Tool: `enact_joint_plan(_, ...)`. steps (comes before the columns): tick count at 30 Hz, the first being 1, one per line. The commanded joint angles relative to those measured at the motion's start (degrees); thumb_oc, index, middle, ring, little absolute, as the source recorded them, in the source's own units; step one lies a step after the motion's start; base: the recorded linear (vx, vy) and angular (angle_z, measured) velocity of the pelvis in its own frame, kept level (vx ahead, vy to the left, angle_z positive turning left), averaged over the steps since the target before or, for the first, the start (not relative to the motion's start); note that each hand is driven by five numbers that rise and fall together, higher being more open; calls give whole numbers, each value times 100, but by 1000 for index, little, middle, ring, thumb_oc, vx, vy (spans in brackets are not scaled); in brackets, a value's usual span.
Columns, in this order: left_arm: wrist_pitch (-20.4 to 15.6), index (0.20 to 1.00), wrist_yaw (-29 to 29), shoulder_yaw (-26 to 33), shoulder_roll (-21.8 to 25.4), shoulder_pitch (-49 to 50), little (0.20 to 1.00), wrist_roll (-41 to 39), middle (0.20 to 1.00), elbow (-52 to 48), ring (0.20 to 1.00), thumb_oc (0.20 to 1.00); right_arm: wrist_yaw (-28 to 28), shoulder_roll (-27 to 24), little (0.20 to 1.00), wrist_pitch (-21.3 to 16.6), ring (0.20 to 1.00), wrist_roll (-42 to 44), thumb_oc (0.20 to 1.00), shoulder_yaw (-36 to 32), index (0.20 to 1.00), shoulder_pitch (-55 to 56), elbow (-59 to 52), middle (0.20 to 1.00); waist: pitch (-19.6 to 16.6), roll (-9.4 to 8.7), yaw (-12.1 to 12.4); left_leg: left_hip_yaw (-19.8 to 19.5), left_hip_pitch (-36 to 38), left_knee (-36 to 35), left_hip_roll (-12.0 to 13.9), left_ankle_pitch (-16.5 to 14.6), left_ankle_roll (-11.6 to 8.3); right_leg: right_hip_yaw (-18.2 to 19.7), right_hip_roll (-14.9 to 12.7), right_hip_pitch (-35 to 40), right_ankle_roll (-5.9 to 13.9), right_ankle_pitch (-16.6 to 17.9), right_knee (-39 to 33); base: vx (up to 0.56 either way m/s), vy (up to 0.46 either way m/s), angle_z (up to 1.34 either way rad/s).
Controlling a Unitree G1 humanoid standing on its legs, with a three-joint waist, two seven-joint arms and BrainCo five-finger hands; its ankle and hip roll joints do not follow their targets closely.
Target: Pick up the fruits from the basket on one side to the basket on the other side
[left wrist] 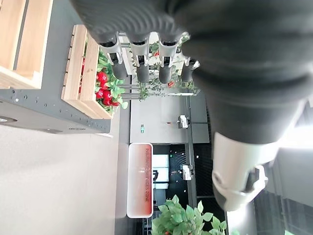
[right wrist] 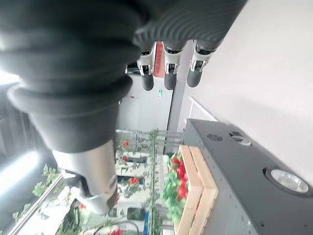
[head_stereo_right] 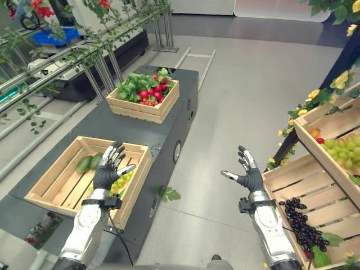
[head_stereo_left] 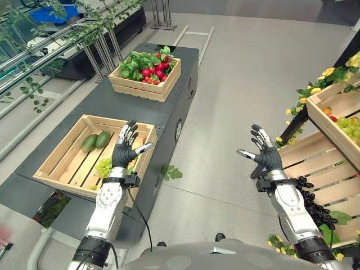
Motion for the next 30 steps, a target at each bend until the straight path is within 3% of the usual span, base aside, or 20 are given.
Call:
enact_joint_plan(1, -303, 1000, 17, 342, 371, -86, 1000, 219, 1000, -314, 1000, 1000, 73, -189, 1000, -437, 1000, 122, 1000, -219, 1000, -245, -670, 1000, 112, -174, 34, 49, -95, 441, 144, -167, -72, 293, 235, -322, 69, -249, 760, -69, -30, -5)
enact_joint_plan(5, -321, 1000, 129, 799, 732, -37, 1000, 375, 1000, -271, 1000, 1000, 245, -384, 1000, -453, 1000, 199, 1000, -299, 1000, -287, -816, 1000, 378, -9, 40, -120, -441, 581, 224, -116, -112, 196, 326, -839, 5, -452, 1344, -85, -25, -3)
enact_joint_plan(9, -291, 1000, 203, 948, 1006, -172, 1000, 782, 1000, -207, 1000, 1000, 259, -496, 1000, -470, 1000, 166, 1000, -419, 1000, -321, -805, 1000, 473, -25, 67, -213, -862, 1005, 142, -131, -157, -19, 210, -980, -15, -477, 1450, -77, -30, 28)
enact_joint_plan(10, -265, 1000, 167, 1001, 1106, -230, 1000, 872, 1000, -184, 1000, 1000, 264, -547, 1000, -481, 1000, 172, 1000, -514, 1000, -280, -827, 1000, 516, -75, 48, -75, -971, 1229, 140, -168, -172, -137, 110, -948, -11, -446, 1410, -125, 21, 100)
enact_joint_plan(11, -247, 1000, 191, 1058, 1292, -387, 1000, 1042, 1000, -172, 1000, 1000, 180, -619, 1000, -472, 1000, 115, 1000, -644, 1000, -244, -848, 1000, 559, -99, -81, 517, -1007, 1372, 384, -164, -158, -404, -93, -970, 11, -380, 1365, -121, 20, 112)
enact_joint_plan(16, -252, 1000, 472, 1330, 1578, -627, 1000, 1443, 1000, -209, 1000, 1000, 106, -629, 1000, -438, 1000, -35, 1000, -714, 1000, -252, -846, 1000, 652, 35, -39, 808, -1010, 862, 627, 203, -307, -665, -296, -911, 180, -281, 1149, -58, 133, 75)
enact_joint_plan(18, -259, 1000, 533, 1406, 1574, -623, 1000, 1449, 1000, -247, 1000, 1000, 117, -626, 1000, -430, 1000, -73, 1000, -685, 1000, -286, -845, 1000, 658, 55, -16, 778, -961, 740, 569, 213, -283, -650, -333, -922, 206, -248, 1143, 16, 166, 72)
enact_joint_plan(19, -281, 1000, 577, 1453, 1498, -653, 1000, 1335, 1000, -318, 1000, 1000, 146, -633, 1000, -387, 1000, -108, 1000, -584, 1000, -424, -816, 1000, 667, 58, 104, 604, -942, 642, 365, 130, -208, -587, -436, -902, 244, -207, 1113, 45, 217, 30)
enact_joint_plan(23, -273, 1000, 573, 1364, 1435, -786, 1000, 1266, 1000, -450, 1000, 1000, 101, -528, 1000, -330, 1000, -85, 1000, -449, 1000, -646, -730, 1000, 700, -19, 230, 561, -990, 637, 70, 18, -3, -559, -702, -858, 338, -182, 1209, 39, 240, 6)
enact_joint_plan(26, -234, 1000, 619, 1298, 1406, -885, 1000, 1238, 1000, -452, 1000, 1000, 47, -461, 1000, -285, 1000, -146, 1000, -327, 1000, -803, -700, 1000, 763, -65, 278, 528, -969, 619, -46, -72, 162, -466, -764, -1066, 423, -260, 1828, 33, 172, 15)
enact_joint_plan(29, -206, 1000, 663, 1226, 1519, -962, 1000, 1370, 1000, -473, 1000, 1000, 50, -434, 1000, -230, 1000, -324, 1000, -37, 1000, -1120, -760, 1000, 990, -119, 309, 597, -886, 557, -96, -117, 284, -251, -757, -1631, 617, -28, 2599, 13, 137, -6)
enact_joint_plan(30, -215, 1000, 691, 1198, 1590, -1044, 1000, 1461, 1000, -470, 1000, 1000, 62, -448, 1000, -219, 1000, -335, 1000, 29, 1000, -1198, -752, 1000, 1008, -148, 312, 619, -875, 519, -132, -118, 269, -216, -708, -1730, 588, -69, 2385, 42, 74, -17)
